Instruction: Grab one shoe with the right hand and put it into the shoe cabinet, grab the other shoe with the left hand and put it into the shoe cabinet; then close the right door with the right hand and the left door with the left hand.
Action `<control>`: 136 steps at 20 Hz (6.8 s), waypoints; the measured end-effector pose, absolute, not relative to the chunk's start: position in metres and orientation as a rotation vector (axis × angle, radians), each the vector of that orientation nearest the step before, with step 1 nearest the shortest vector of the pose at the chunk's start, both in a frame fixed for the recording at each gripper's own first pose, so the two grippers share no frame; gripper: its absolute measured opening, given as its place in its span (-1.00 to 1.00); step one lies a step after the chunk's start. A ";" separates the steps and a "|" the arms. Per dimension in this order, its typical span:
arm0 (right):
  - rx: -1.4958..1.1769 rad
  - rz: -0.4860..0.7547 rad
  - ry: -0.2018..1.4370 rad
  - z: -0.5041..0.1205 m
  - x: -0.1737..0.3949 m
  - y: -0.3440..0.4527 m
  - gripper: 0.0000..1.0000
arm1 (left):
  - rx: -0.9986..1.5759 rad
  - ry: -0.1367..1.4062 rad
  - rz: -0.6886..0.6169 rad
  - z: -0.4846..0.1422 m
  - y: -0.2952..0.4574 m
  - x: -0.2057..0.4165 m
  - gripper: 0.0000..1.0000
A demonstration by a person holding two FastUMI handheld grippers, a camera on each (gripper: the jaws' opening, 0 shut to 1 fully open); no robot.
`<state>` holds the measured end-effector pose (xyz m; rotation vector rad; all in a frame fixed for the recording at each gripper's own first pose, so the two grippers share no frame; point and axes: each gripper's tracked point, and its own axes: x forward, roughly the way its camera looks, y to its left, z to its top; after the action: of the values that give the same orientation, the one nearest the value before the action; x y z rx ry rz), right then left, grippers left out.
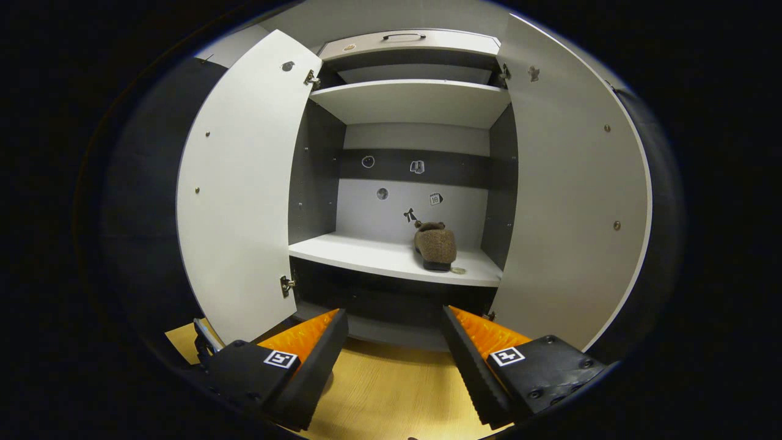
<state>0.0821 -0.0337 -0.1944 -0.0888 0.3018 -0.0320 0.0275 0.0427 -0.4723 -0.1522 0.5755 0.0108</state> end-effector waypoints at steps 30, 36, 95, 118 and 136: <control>-0.108 0.082 0.361 -0.210 0.112 -0.062 0.97 | -0.018 0.330 0.139 -0.193 0.056 0.112 -0.88; -0.133 0.120 0.387 -0.220 0.114 -0.069 0.97 | 0.013 0.257 0.183 -0.108 0.073 0.192 -0.89; -0.167 -0.296 0.109 -0.014 -0.007 -0.189 0.95 | -0.131 0.166 -0.337 -0.004 0.036 0.011 0.94; -0.103 -0.065 0.052 -0.008 0.086 -0.146 0.92 | -0.099 0.160 0.086 -0.012 0.181 -0.056 0.89; -0.130 -0.003 0.129 -0.048 0.078 -0.104 0.96 | -0.068 0.127 0.073 -0.016 0.220 0.015 0.89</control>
<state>0.0775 -0.1039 -0.0477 -0.1300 0.1290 -0.0028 0.0149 0.2204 -0.0155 -0.0683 0.1272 0.0733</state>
